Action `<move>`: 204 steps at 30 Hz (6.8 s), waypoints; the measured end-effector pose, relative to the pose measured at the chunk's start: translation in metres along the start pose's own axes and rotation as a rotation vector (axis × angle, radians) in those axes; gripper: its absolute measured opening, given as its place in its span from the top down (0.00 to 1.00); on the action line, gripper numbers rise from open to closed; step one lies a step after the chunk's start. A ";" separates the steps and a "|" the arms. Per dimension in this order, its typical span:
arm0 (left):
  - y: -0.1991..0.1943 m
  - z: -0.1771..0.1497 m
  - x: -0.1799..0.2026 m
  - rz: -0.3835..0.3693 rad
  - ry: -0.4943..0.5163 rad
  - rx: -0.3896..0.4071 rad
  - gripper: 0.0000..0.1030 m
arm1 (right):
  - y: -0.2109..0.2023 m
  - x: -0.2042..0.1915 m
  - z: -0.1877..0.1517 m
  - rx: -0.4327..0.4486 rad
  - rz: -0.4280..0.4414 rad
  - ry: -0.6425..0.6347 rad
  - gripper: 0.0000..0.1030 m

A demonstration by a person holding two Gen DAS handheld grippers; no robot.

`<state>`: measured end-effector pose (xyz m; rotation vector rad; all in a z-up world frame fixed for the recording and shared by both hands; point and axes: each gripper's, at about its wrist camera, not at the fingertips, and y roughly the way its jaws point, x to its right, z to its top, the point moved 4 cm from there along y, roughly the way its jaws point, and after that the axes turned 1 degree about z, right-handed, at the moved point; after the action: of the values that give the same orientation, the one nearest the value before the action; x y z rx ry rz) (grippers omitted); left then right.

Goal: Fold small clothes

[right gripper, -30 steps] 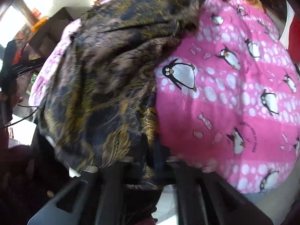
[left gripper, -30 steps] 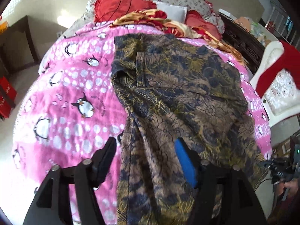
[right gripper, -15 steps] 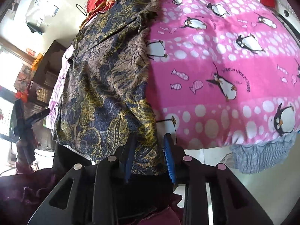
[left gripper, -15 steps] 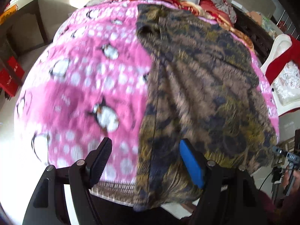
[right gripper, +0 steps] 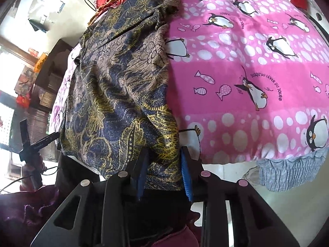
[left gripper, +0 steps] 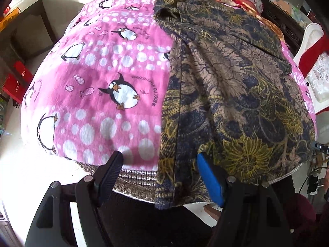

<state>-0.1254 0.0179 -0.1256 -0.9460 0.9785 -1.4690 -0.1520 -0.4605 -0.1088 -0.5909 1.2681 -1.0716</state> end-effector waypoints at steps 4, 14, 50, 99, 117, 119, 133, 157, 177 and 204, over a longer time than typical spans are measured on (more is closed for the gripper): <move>0.001 -0.002 0.000 0.002 -0.006 -0.011 0.24 | 0.003 0.001 0.001 -0.005 0.001 0.012 0.68; -0.005 -0.013 -0.002 -0.004 0.003 -0.032 0.24 | 0.005 0.001 0.002 -0.010 0.000 0.006 0.68; -0.139 0.088 0.001 -0.466 -0.048 0.306 0.94 | -0.135 -0.070 0.072 0.354 0.354 -0.156 0.96; -0.119 0.197 -0.008 -0.356 -0.102 0.418 0.94 | -0.091 -0.062 0.166 0.444 0.125 -0.108 0.93; 0.053 0.359 -0.002 -0.125 -0.150 0.295 0.91 | 0.026 -0.018 0.342 0.373 -0.022 0.035 0.91; 0.057 0.362 -0.005 -0.135 -0.149 0.271 0.79 | 0.023 -0.008 0.346 0.382 0.015 0.079 0.85; 0.033 0.283 0.055 -0.164 0.159 0.246 0.32 | 0.054 -0.077 0.260 0.160 -0.027 -0.311 0.75; 0.026 0.342 0.011 -0.193 -0.030 0.280 0.27 | 0.024 -0.057 0.339 0.311 -0.095 -0.209 0.70; 0.080 0.205 0.008 -0.379 -0.106 0.081 0.64 | 0.025 -0.006 0.202 0.205 -0.037 0.001 0.61; 0.032 0.204 -0.037 -0.313 -0.066 0.144 0.58 | -0.021 -0.048 0.226 0.250 -0.172 -0.152 0.80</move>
<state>0.0804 0.0358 -0.0874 -1.0687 0.6866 -1.7315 0.0590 -0.4704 -0.0117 -0.5857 0.9470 -1.2808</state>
